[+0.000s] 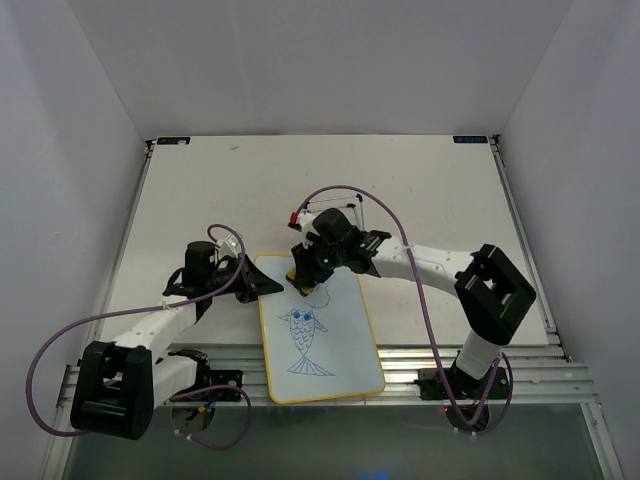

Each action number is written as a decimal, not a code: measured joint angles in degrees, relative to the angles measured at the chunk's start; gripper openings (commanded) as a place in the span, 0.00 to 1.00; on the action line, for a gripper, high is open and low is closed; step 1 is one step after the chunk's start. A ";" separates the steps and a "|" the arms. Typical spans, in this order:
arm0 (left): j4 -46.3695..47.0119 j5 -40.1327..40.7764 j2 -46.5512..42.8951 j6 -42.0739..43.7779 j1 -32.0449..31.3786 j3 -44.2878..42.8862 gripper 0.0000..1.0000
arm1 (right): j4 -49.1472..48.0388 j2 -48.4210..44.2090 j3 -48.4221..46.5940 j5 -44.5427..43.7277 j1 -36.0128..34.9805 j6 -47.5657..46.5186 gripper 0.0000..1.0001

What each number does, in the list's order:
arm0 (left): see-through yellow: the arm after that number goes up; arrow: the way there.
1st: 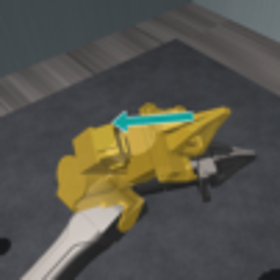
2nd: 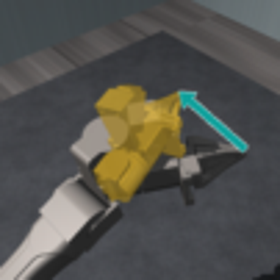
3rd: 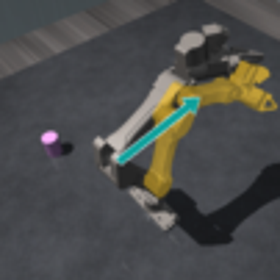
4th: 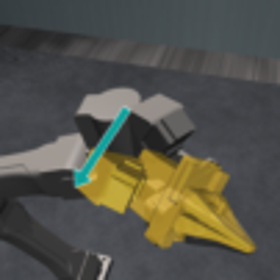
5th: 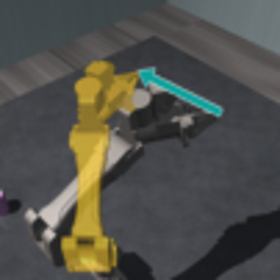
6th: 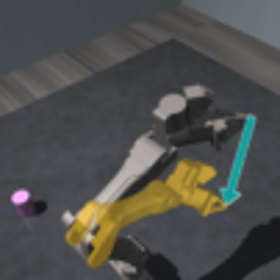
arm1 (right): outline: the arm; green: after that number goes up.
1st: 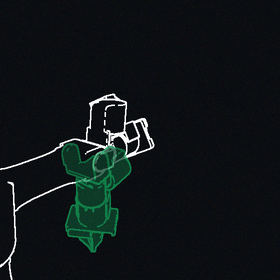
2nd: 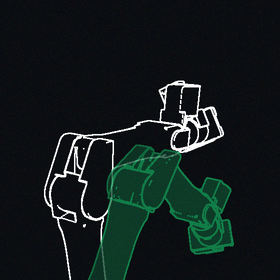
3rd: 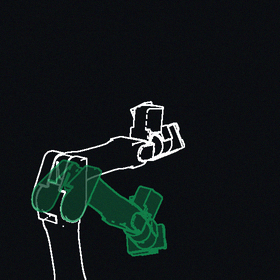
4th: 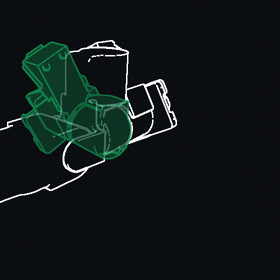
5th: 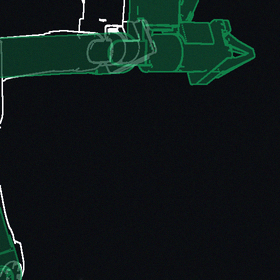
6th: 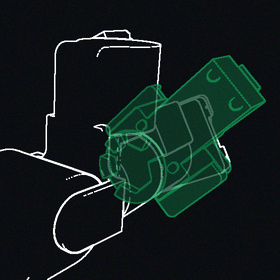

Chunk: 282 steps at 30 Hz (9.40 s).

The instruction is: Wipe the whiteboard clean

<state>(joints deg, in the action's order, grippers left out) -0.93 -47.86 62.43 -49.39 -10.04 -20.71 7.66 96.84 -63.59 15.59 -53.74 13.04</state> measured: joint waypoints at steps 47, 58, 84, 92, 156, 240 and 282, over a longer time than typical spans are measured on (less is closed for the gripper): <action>-1.86 0.72 -0.52 0.44 -0.66 -0.44 0.00 | -2.67 2.08 2.36 -0.81 8.33 2.38 0.08; -2.51 1.38 -1.57 0.13 -0.96 -0.44 0.00 | -5.77 0.31 7.30 0.61 12.20 2.62 0.08; -3.48 2.62 -2.67 -0.33 -1.40 -0.42 0.00 | -11.93 -10.25 21.42 1.60 9.70 7.50 0.08; -3.34 2.67 -2.89 -0.48 -1.51 -0.42 0.00 | -12.59 -10.99 25.83 4.63 16.41 6.64 0.08; -1.62 2.67 -2.91 -1.29 -1.38 0.72 0.00 | 1.88 -4.94 2.86 -9.81 -7.48 2.45 0.08; -2.51 4.55 -6.10 -2.56 -1.70 2.05 0.00 | -15.23 -31.32 39.52 -17.94 -10.34 30.84 0.08; -1.01 5.38 -6.58 -2.60 -1.70 2.38 0.00 | -8.81 -17.49 17.09 -25.57 -32.22 19.12 0.08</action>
<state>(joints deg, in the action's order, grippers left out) -1.93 -42.48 55.86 -51.99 -11.75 -18.33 -1.15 79.35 -46.50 -9.98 -85.95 32.16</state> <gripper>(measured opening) 0.144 0.382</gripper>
